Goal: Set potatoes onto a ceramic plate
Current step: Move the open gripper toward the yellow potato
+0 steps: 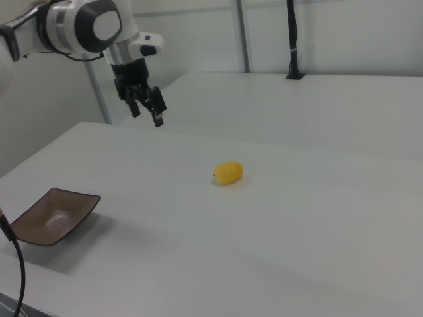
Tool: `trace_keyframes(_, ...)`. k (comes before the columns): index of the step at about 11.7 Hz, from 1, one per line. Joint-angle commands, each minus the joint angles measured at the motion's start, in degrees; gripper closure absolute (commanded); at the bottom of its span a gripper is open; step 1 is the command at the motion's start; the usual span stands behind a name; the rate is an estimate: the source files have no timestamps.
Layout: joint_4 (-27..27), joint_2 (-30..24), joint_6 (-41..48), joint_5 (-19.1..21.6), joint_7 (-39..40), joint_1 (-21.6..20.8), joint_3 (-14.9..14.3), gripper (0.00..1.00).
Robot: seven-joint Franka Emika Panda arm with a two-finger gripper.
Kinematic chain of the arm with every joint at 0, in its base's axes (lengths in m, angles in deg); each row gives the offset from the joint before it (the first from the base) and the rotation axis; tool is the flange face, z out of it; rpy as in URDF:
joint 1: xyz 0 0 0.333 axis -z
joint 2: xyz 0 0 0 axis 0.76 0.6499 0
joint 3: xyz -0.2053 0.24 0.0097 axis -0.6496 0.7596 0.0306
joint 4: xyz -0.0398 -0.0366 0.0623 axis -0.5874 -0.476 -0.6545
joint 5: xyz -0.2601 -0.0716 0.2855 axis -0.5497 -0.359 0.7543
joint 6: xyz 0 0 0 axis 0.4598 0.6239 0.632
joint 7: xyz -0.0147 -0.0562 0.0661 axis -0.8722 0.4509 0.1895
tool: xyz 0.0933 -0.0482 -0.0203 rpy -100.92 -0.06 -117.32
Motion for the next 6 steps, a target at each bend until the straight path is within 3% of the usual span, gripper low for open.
trace_keyframes(1, 6.91, 5.96, -1.5, 0.9, -5.76, 1.19, -0.49, 0.0)
trace_keyframes(6, 13.85, 13.52, -7.9, 1.43, -10.69, 3.21, -0.58, 0.0)
